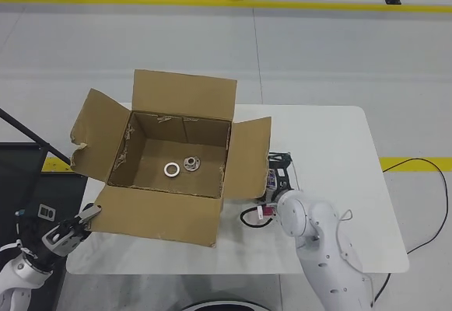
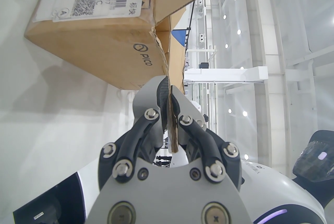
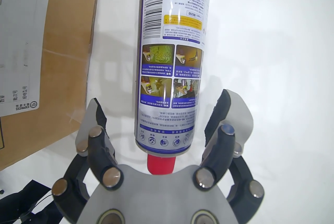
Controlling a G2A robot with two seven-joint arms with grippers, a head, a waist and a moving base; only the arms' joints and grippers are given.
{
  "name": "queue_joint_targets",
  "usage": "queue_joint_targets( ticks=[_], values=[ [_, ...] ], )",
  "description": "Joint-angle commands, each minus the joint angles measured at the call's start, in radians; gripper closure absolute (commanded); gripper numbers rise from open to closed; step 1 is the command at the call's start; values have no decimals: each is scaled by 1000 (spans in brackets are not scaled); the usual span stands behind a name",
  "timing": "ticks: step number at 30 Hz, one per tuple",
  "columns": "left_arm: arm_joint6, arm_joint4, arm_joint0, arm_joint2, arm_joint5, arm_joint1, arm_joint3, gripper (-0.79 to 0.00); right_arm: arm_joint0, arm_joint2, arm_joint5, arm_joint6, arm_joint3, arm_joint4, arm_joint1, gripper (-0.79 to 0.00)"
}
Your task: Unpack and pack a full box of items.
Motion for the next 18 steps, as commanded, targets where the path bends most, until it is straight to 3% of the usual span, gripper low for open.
queue_joint_targets(
  ticks=[1,4,6,8,13,18],
  values=[
    [0,-3,0,-1,-1,-1,0,0,9,-4,-8,14,11,-1,0,-751],
    [-2,-5,1,-2,-1,-1,2,0,22,-11,-19,38,28,-1,-1,-742],
    [-3,-5,1,-2,0,-2,2,0,27,-12,-22,40,34,3,-1,-677],
    [-3,-4,1,-2,0,-2,2,0,29,-12,-24,47,40,0,-1,-369],
    [-11,-4,-2,0,1,-3,3,0,29,-8,-24,62,40,-6,0,0],
    [-16,-3,-5,1,1,-4,4,0,17,19,-11,65,7,-27,5,0]
  ],
)
